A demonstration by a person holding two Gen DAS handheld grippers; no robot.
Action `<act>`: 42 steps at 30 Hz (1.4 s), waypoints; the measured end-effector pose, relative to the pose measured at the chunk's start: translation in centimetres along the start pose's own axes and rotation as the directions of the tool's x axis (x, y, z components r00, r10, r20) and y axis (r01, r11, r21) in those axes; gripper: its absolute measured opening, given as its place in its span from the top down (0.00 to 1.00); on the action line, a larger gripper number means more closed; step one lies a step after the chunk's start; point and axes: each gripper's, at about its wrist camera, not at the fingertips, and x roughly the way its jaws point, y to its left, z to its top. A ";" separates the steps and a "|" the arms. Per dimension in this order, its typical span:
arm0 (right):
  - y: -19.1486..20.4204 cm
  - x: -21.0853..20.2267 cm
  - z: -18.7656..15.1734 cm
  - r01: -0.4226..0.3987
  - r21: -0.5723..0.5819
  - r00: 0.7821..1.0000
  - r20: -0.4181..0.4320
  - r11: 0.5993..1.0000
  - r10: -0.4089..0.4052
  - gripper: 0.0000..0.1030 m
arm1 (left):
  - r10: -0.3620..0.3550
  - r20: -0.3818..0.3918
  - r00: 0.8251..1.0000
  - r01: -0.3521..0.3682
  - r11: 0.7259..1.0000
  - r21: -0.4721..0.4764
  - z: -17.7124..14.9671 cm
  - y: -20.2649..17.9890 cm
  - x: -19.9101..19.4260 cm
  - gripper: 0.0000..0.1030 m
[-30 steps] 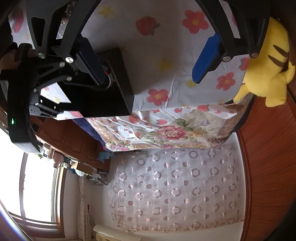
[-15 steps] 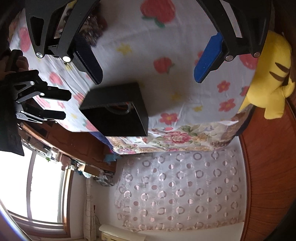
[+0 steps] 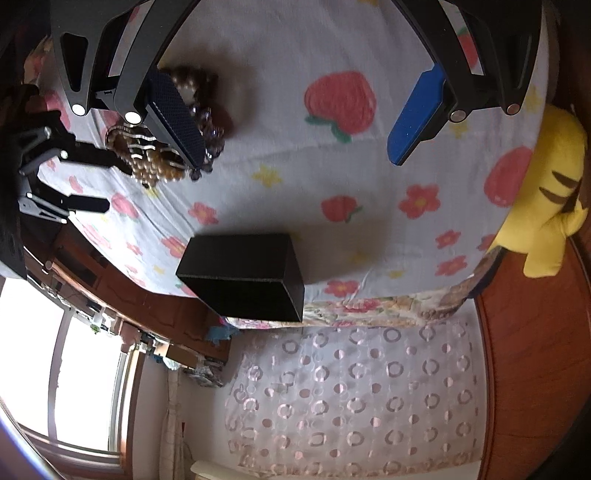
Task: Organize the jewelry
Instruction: 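Grasp the silver cuff bracelet from the pile with the right tool, then grasp the crystal hair comb with the left tool while the right holds the cuff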
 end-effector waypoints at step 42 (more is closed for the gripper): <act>-0.6 -3.1 -3.5 0.040 -0.047 0.998 -0.036 0.998 -0.042 0.40 | -0.117 -0.052 0.992 0.119 0.993 0.027 -0.4 -2.1 0.7 0.24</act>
